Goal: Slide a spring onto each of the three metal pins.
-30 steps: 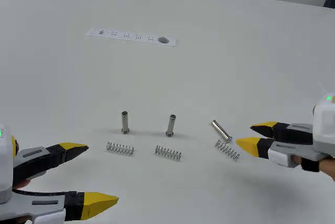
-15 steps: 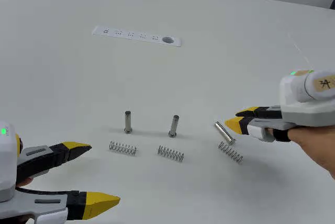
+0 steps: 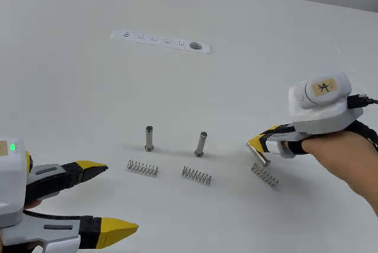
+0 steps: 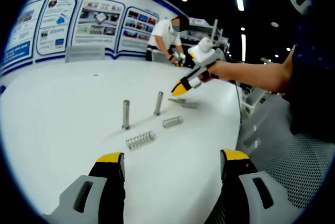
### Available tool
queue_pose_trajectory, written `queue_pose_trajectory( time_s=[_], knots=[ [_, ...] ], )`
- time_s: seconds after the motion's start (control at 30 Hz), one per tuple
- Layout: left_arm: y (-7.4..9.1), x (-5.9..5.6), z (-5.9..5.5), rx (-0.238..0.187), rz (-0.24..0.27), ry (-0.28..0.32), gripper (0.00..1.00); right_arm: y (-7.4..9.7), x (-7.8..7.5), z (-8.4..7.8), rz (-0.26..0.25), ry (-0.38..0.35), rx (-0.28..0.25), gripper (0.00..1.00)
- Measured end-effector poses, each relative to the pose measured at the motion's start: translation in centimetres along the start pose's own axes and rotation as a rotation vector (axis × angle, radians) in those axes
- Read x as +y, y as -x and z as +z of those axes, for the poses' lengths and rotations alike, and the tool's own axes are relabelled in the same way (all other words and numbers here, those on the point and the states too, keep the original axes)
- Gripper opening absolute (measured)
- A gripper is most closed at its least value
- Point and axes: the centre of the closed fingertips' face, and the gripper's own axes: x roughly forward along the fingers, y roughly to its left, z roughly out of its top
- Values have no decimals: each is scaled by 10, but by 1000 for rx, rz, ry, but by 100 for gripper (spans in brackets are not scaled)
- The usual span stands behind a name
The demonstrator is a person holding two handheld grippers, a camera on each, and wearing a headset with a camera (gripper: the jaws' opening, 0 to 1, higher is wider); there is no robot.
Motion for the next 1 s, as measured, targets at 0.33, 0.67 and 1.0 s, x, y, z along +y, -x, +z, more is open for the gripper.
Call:
queue_pose_trajectory(
  time_s=[0.33,0.67,1.0],
  knots=[
    [0,0,0,-3,-3,3,75,-11,-1,-6,-2,-29,50,14],
    [0,-1,0,-2,-9,2,74,-17,-6,-10,-11,-40,79,10],
    [-1,-2,-1,2,-14,2,73,-18,-5,-14,-8,-24,99,10]
  ],
)
